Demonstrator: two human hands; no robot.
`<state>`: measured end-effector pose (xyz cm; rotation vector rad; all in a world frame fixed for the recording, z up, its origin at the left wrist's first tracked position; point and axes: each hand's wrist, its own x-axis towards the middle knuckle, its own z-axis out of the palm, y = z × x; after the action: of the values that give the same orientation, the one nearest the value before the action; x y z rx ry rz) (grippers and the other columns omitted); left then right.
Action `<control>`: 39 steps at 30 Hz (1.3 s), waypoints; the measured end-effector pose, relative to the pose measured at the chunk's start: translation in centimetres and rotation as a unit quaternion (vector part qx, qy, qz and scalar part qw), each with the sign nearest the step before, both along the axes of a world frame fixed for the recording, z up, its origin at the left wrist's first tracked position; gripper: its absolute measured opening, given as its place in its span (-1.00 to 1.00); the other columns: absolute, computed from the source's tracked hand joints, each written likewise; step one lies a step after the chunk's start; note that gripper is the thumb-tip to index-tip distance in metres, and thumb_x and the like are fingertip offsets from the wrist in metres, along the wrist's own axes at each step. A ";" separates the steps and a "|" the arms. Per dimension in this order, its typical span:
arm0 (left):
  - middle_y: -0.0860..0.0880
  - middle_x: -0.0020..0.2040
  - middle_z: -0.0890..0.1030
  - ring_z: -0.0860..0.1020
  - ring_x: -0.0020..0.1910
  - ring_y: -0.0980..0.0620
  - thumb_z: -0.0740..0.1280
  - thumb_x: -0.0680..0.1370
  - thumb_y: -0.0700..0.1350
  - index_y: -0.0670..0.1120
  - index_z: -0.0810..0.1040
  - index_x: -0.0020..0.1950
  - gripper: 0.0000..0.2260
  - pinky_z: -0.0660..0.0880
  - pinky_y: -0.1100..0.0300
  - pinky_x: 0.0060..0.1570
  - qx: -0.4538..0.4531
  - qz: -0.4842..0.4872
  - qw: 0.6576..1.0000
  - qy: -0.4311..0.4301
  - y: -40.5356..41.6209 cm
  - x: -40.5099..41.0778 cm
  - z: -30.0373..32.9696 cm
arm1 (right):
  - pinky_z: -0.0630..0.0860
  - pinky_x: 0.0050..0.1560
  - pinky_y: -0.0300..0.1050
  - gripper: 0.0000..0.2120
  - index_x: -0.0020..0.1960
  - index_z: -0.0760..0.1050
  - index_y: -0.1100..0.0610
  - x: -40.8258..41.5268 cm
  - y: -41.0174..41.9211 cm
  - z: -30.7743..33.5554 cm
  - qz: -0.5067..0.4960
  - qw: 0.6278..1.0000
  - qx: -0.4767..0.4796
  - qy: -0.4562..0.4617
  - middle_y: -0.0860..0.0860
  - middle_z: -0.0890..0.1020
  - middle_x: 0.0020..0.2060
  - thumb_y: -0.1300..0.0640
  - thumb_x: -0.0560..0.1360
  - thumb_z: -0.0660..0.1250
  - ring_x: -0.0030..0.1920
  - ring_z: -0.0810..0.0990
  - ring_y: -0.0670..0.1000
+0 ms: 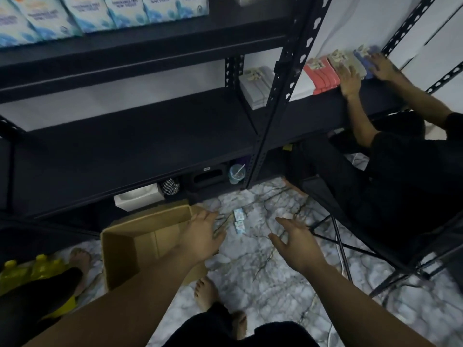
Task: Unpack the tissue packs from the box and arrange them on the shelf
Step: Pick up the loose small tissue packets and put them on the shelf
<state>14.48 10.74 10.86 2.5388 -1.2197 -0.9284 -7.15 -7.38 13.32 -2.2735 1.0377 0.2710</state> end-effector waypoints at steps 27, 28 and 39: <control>-0.14 0.52 0.42 0.31 0.54 -0.14 0.35 0.61 0.18 -0.04 0.29 0.61 -0.37 0.31 0.03 0.46 0.056 0.222 0.966 0.123 -9.4 -4.4 -38.0 | 0.44 0.41 0.01 -0.45 0.56 0.39 0.06 8.9 -13.9 -39.7 0.181 0.978 0.080 0.068 0.10 0.53 0.44 -0.08 0.63 0.36 0.43 0.49 0.13; -0.13 0.54 0.41 0.29 0.55 -0.14 0.35 0.62 0.18 -0.05 0.29 0.61 -0.37 0.28 0.05 0.46 0.054 0.219 0.967 0.121 -9.8 -4.4 -40.2 | 0.44 0.41 0.01 -0.45 0.57 0.39 0.05 9.3 -14.0 -41.9 0.179 0.978 0.077 0.071 0.10 0.52 0.44 -0.09 0.63 0.35 0.43 0.48 0.13; -0.10 0.32 0.56 0.52 0.31 -0.12 0.43 0.52 0.23 -0.06 0.43 0.44 -0.40 0.46 0.07 0.18 0.025 0.317 0.943 0.103 -16.1 -3.7 -63.0 | 0.47 0.20 -0.10 -0.51 0.44 0.50 0.10 14.3 -15.4 -64.9 0.120 0.991 0.051 0.030 0.16 0.64 0.24 -0.04 0.56 0.43 0.23 0.60 0.18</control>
<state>10.74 -5.39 -52.18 2.5225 -0.2772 -1.0173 7.14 -22.74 -51.62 -2.3082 0.7593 0.4829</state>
